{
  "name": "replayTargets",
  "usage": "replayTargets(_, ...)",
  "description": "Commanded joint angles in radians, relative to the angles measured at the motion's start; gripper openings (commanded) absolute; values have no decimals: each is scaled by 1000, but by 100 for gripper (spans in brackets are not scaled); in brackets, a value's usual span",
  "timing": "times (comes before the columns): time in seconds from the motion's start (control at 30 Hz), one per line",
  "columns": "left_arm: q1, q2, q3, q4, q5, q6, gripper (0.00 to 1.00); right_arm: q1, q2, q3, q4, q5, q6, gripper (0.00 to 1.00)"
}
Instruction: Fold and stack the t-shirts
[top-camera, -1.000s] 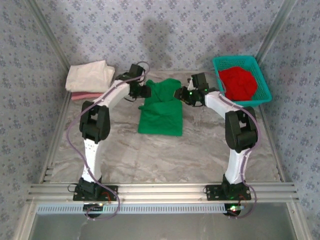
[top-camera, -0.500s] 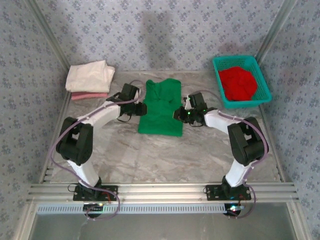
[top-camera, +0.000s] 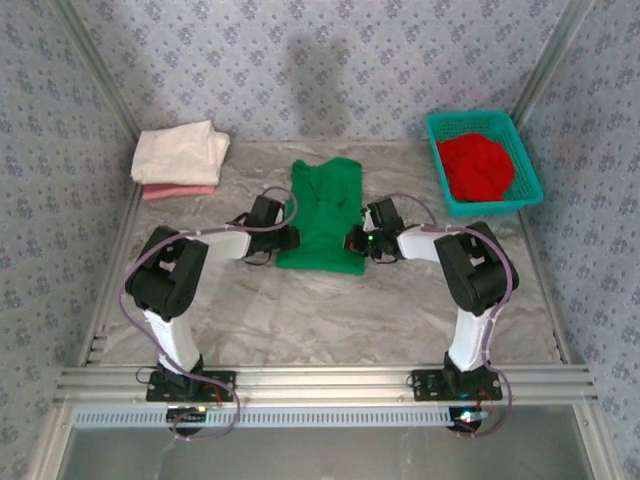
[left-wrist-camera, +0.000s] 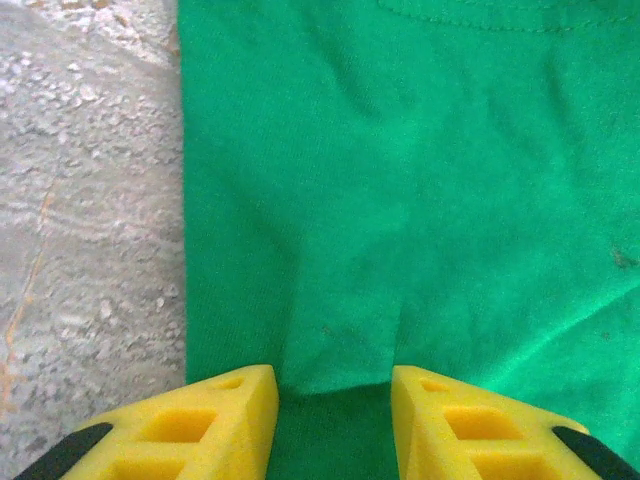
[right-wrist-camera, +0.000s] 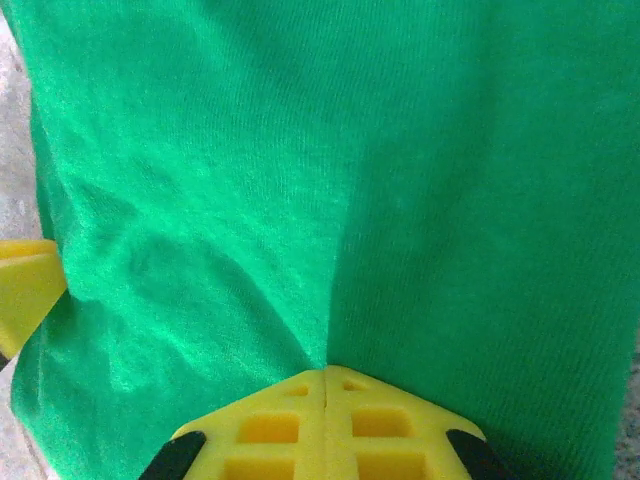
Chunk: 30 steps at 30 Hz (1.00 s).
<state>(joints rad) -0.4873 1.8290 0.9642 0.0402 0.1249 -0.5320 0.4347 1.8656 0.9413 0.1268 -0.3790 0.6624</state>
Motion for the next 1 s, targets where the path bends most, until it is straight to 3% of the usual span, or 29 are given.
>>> replayTargets(0.0,-25,-8,-113,-84,-23,-86,36,24,-16,-77,-19,1,30,3)
replayTargets(0.27,-102,-253,-281,-201,-66,-192,38,92,-182,-226,-63,43,78,4)
replayTargets(0.4,-80,-370,-263,-318,-71,-175,42,89,-200,-111,-185,-10,30,10)
replayTargets(0.47,-62,-419,-242,-371,-33,-161,42,95,-242,-80,-222,-8,20,12)
replayTargets(0.6,3,-490,-266,-416,165,-183,43,81,-309,-80,-274,-15,9,20)
replayTargets(0.7,-1,-519,-294,-447,280,-207,44,58,-330,-106,-287,-19,-3,21)
replayTargets(0.83,-72,-526,-297,-533,301,-218,45,38,-330,-148,-264,-24,-3,22)
replayTargets(0.97,-86,-511,-321,-472,326,-215,47,41,-307,-170,-218,-43,-4,24)
